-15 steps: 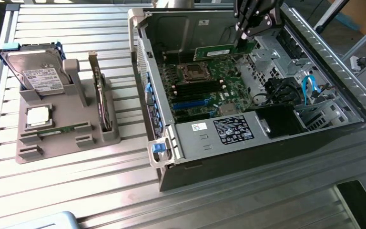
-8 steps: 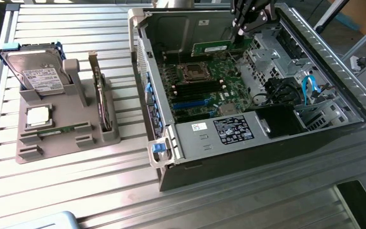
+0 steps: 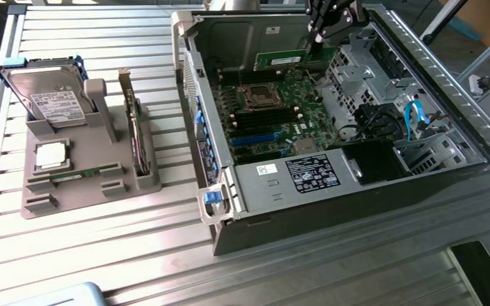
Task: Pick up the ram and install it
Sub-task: 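Pick up the ram and move it above insertion slot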
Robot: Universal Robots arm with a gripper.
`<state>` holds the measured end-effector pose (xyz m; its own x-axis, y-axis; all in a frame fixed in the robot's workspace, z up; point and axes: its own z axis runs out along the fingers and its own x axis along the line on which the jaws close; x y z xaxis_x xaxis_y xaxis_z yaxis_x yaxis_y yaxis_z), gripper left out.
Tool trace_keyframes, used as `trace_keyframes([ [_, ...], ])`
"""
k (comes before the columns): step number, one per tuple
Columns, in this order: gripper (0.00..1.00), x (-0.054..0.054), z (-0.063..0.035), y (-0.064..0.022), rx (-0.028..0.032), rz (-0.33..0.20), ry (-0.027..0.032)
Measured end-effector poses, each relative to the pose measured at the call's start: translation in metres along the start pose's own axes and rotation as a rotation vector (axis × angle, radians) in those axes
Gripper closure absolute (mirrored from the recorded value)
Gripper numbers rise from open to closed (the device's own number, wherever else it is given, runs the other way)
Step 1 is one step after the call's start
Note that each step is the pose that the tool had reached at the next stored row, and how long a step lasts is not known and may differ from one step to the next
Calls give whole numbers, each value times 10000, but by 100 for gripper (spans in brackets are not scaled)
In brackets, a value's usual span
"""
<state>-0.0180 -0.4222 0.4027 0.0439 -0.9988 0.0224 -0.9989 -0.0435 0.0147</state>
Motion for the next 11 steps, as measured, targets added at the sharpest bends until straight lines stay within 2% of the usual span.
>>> trace_keyframes([
  [2, 88, 0, 1, 0, 12, 1, -1],
  [4, 88, -1, 0, 1, 98, 2, 4],
  [5, 88, -1, 0, 1, 122, 2, 5],
  [11, 88, -1, 12, 2, 125, 10, 8],
])
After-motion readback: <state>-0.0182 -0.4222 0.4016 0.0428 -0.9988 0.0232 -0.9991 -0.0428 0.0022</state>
